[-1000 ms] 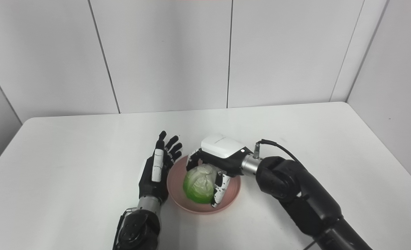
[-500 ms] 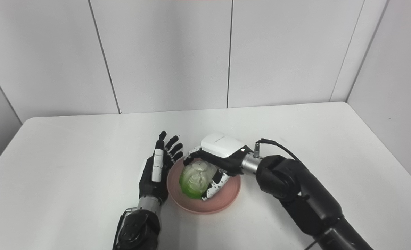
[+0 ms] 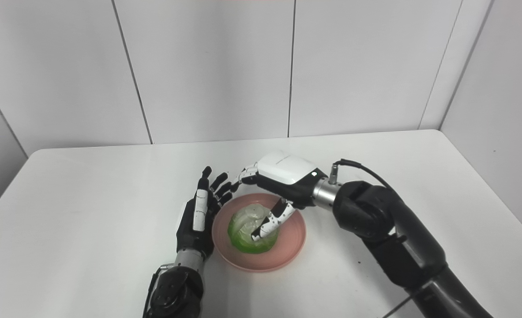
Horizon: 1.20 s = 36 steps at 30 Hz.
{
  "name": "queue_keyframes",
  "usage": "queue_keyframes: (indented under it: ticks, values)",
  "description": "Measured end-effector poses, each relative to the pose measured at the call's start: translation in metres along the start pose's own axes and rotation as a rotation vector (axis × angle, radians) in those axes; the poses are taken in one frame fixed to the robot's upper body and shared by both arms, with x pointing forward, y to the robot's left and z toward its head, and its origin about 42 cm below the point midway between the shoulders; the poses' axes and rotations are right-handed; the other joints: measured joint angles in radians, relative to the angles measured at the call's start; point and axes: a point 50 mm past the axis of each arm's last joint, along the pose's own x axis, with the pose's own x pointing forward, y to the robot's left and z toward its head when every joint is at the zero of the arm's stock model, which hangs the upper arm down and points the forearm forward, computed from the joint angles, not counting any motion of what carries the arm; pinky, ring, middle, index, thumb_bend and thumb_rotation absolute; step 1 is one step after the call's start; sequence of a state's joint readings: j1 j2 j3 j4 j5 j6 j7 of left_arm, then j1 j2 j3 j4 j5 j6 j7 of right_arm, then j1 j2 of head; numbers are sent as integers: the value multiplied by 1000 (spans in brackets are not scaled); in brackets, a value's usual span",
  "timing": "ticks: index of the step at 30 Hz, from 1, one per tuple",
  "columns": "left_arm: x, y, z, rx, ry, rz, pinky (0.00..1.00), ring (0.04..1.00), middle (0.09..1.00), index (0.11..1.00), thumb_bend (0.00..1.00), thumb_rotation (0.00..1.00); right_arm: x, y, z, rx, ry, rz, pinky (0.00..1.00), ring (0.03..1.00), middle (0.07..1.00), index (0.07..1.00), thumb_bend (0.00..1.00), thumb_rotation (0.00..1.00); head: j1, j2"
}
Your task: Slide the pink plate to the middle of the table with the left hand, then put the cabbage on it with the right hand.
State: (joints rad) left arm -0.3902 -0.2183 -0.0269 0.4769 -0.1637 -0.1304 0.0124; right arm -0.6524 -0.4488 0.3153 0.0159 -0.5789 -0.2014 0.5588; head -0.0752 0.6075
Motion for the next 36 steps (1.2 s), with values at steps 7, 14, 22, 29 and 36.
queue_keyframes:
  ticks: [7,14,22,29,36]
  values:
    - [0,0,1,63,-30,29,757,909,895,930,909,896,-13,-14,-14,347,23,-218,698,784,816,836,849,794,5,-2]
    - [-3,-5,4,207,-148,108,880,899,939,950,818,909,-23,55,-24,853,106,-455,736,790,825,894,809,904,14,-5]
    - [-5,-8,8,321,-222,168,985,983,996,986,751,982,-30,95,-29,1211,223,-723,876,879,902,924,931,928,2,-14]
    - [-6,-7,7,334,-226,187,990,981,995,1000,744,1000,-35,146,-19,1318,356,-738,988,951,943,963,885,995,-14,-48]
    - [-5,-1,7,332,-208,176,967,970,985,1000,786,1000,-36,164,-15,1253,426,-761,1000,961,966,972,850,1000,-54,-77]
